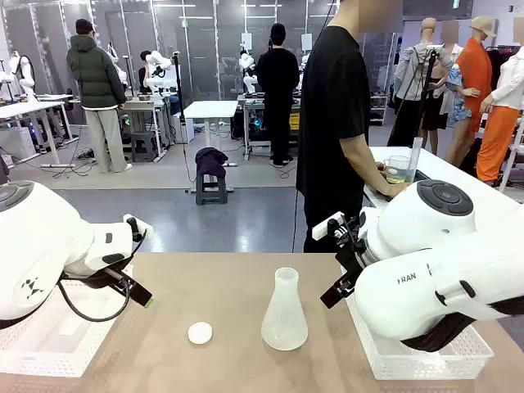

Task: Prepare the solutions needed for the experiment.
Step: Pick up the Plastic Funnel and insert it into the Big flask.

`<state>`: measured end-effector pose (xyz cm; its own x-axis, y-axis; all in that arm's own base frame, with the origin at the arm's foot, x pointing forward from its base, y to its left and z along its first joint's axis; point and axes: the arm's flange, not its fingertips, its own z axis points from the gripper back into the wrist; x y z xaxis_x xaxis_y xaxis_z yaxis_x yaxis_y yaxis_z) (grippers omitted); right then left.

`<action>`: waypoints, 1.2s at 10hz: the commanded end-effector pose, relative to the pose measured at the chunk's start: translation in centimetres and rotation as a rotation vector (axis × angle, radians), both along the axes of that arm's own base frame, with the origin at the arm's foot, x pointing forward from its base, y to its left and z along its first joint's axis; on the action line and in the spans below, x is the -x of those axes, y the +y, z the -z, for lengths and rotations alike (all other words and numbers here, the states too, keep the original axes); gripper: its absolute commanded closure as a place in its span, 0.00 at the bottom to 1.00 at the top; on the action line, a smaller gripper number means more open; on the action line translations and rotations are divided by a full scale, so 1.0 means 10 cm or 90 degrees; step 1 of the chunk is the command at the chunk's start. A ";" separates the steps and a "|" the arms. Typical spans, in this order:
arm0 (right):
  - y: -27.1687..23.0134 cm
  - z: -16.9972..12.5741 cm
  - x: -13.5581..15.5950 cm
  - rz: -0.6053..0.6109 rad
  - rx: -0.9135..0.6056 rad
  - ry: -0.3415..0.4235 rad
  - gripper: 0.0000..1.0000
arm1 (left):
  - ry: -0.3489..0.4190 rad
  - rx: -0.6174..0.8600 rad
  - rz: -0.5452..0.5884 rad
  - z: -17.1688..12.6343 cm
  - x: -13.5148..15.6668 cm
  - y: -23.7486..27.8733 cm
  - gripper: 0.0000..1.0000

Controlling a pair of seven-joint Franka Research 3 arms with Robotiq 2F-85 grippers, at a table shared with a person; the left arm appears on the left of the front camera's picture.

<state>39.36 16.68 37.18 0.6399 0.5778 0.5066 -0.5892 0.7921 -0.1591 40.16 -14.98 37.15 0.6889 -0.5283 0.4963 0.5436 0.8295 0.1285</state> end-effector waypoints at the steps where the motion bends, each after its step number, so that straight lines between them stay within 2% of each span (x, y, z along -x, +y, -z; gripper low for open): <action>1: 0.00 0.00 0.00 0.000 0.000 0.000 0.00 | 0.000 0.000 0.000 0.00 0.00 0.00 0.00; 12: 0.00 0.00 0.00 0.000 0.000 0.000 0.00 | 0.000 0.000 0.000 0.00 0.00 0.00 0.00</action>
